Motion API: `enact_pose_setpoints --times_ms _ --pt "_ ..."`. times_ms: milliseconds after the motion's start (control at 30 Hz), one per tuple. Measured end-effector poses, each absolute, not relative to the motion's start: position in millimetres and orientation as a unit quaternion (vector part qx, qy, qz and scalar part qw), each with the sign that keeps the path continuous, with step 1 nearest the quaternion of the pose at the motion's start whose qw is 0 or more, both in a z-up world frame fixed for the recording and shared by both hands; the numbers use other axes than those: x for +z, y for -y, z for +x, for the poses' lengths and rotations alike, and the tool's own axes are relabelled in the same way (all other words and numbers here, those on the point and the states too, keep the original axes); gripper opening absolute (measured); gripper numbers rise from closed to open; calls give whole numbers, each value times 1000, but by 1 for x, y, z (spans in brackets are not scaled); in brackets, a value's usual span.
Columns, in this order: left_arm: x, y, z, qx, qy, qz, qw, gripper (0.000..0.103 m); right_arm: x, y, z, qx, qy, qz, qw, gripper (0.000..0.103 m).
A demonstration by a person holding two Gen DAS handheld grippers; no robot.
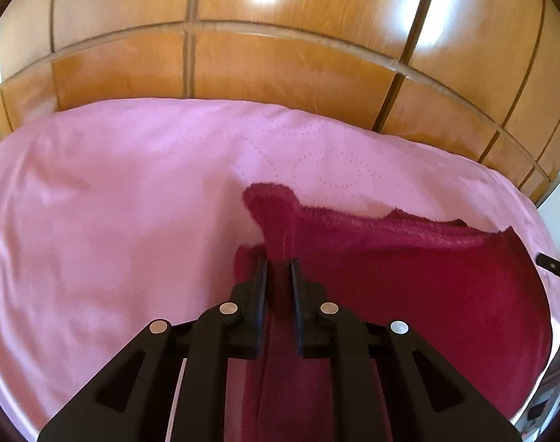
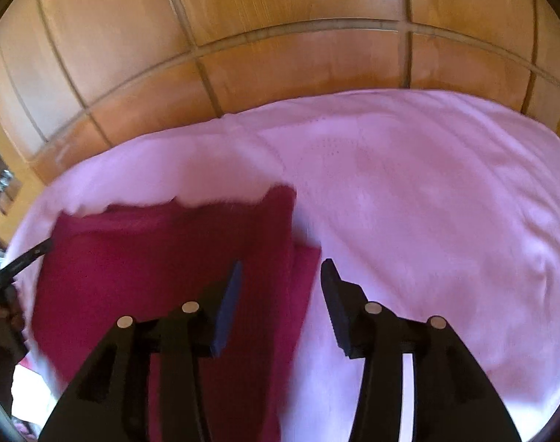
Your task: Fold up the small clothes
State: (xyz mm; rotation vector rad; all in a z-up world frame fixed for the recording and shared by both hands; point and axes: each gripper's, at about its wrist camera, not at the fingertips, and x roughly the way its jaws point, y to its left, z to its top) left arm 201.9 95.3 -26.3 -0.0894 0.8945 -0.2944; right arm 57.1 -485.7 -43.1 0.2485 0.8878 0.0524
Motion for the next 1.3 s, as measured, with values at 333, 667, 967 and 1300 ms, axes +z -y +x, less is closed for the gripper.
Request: enact_pose_setpoints --times_ms 333,667,967,1300 --pt "-25 -100 103 -196 -417 -36 887 10 -83 463 -31 114 -477 162 856 39" --pt "-48 -101 99 -168 -428 2 888 10 -105 462 -37 61 -502 106 856 5" --pt "-31 -160 75 -187 -431 -125 874 65 -70 464 -44 35 -465 88 880 46" --pt "-53 -167 75 -225 -452 -172 846 21 -42 377 16 77 -395 30 915 70"
